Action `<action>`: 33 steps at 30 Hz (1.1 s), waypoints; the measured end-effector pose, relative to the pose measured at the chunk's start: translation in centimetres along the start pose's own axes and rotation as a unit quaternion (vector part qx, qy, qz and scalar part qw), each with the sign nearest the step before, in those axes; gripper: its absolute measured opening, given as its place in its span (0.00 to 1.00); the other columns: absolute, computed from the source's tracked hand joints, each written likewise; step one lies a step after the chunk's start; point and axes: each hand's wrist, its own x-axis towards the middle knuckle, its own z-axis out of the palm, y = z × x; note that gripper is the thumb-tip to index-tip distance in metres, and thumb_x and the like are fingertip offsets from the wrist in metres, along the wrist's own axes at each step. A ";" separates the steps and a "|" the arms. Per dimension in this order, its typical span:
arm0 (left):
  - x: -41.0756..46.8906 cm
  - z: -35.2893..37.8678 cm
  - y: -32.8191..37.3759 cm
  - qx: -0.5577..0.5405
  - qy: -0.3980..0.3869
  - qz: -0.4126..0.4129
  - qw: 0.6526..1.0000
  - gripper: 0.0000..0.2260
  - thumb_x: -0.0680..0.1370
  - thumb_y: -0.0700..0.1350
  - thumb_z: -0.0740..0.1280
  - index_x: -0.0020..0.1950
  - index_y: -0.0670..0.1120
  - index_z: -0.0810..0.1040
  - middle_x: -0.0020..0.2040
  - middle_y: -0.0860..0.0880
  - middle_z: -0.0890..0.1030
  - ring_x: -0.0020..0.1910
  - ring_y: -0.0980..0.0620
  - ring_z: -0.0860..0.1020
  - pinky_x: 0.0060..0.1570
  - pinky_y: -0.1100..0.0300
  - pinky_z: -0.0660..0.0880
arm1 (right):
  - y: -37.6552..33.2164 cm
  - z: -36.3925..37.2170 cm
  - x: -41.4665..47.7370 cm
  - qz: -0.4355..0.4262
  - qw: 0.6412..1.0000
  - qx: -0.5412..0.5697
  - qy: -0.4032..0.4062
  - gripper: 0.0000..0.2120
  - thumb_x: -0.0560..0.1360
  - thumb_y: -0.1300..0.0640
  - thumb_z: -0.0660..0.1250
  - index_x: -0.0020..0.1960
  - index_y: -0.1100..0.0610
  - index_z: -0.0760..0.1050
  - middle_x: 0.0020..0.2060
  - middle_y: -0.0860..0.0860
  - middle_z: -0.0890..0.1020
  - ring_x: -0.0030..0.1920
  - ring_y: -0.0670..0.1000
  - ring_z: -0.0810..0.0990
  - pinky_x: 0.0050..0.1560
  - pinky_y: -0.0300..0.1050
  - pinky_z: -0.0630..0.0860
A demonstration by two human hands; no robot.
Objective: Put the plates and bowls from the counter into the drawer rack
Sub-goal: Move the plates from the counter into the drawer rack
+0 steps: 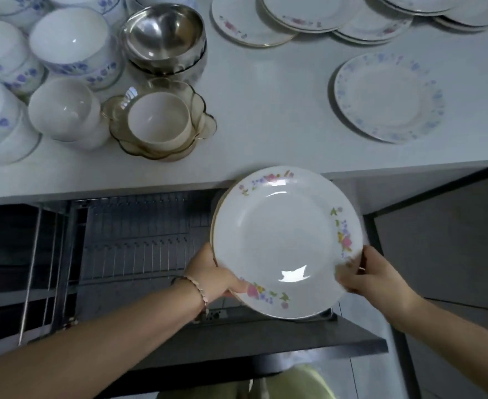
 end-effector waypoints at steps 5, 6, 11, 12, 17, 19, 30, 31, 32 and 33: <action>2.5 -1.0 -5.1 0.014 0.010 -0.077 0.997 0.27 0.61 0.26 0.74 0.57 0.42 0.74 0.53 0.43 0.81 0.55 0.43 0.80 0.46 0.47 0.82 | 3.4 4.0 0.9 0.067 0.997 -0.035 -0.008 0.11 0.71 0.67 0.69 0.48 0.59 0.69 0.41 0.54 0.78 0.38 0.50 0.77 0.31 0.38 0.75; 3.3 -1.1 -5.8 0.008 0.004 -0.099 0.995 0.26 0.62 0.25 0.73 0.57 0.41 0.75 0.54 0.42 0.81 0.56 0.42 0.79 0.46 0.47 0.82 | 3.8 4.8 1.8 0.083 0.996 -0.038 -0.014 0.11 0.71 0.68 0.68 0.49 0.59 0.69 0.42 0.55 0.78 0.39 0.51 0.77 0.33 0.40 0.76; 10.2 -1.7 -7.8 0.032 0.042 -0.156 0.986 0.27 0.61 0.27 0.74 0.58 0.40 0.74 0.57 0.42 0.79 0.57 0.42 0.77 0.52 0.46 0.80 | 5.5 8.7 8.1 0.117 0.992 -0.045 0.008 0.15 0.70 0.73 0.66 0.56 0.66 0.70 0.39 0.54 0.75 0.34 0.48 0.73 0.29 0.38 0.74; 11.8 -1.6 -7.7 0.040 0.055 -0.159 0.985 0.28 0.61 0.28 0.74 0.59 0.39 0.73 0.58 0.42 0.78 0.58 0.41 0.77 0.53 0.46 0.80 | 5.8 9.4 9.6 0.122 0.991 -0.042 0.022 0.17 0.70 0.72 0.67 0.58 0.67 0.71 0.40 0.54 0.75 0.35 0.49 0.74 0.33 0.41 0.75; 18.4 -1.1 -6.5 0.095 0.105 -0.150 0.979 0.29 0.64 0.32 0.75 0.64 0.39 0.72 0.62 0.43 0.77 0.62 0.42 0.76 0.62 0.51 0.76 | 7.1 11.1 16.3 0.134 0.988 -0.042 0.069 0.20 0.69 0.71 0.65 0.62 0.66 0.73 0.52 0.62 0.80 0.48 0.58 0.77 0.55 0.49 0.78; 20.5 -0.8 -5.8 0.132 0.131 -0.144 0.972 0.28 0.67 0.35 0.75 0.65 0.38 0.72 0.63 0.43 0.77 0.62 0.43 0.76 0.63 0.56 0.74 | 7.4 11.5 18.6 0.129 0.986 -0.052 0.089 0.19 0.69 0.70 0.65 0.60 0.67 0.74 0.51 0.62 0.80 0.46 0.57 0.78 0.53 0.48 0.78; 25.8 1.3 -4.6 0.185 0.212 -0.121 0.952 0.25 0.71 0.39 0.73 0.66 0.40 0.70 0.67 0.40 0.73 0.67 0.42 0.72 0.66 0.53 0.71 | 7.5 13.0 23.7 0.104 0.972 -0.111 0.178 0.20 0.67 0.67 0.65 0.58 0.60 0.76 0.52 0.60 0.80 0.53 0.60 0.78 0.47 0.44 0.75; 26.0 1.2 -4.6 0.177 0.210 -0.121 0.954 0.27 0.70 0.38 0.73 0.67 0.41 0.69 0.67 0.40 0.73 0.66 0.42 0.72 0.66 0.53 0.71 | 7.5 13.2 23.9 0.100 0.972 -0.112 0.183 0.19 0.67 0.67 0.64 0.58 0.60 0.76 0.52 0.60 0.80 0.52 0.60 0.78 0.46 0.44 0.74; 26.0 1.0 -4.6 0.173 0.207 -0.119 0.956 0.27 0.69 0.38 0.74 0.66 0.42 0.70 0.67 0.40 0.73 0.66 0.42 0.73 0.65 0.54 0.71 | 7.5 13.3 24.1 0.094 0.972 -0.110 0.187 0.19 0.67 0.67 0.63 0.57 0.60 0.76 0.53 0.61 0.79 0.50 0.60 0.78 0.44 0.43 0.72; 26.1 0.9 -4.7 0.166 0.201 -0.117 0.958 0.27 0.68 0.37 0.74 0.66 0.43 0.70 0.66 0.41 0.73 0.65 0.42 0.73 0.65 0.55 0.72 | 7.5 13.3 24.2 0.087 0.972 -0.110 0.190 0.18 0.68 0.67 0.62 0.58 0.61 0.75 0.55 0.61 0.78 0.48 0.59 0.77 0.43 0.42 0.69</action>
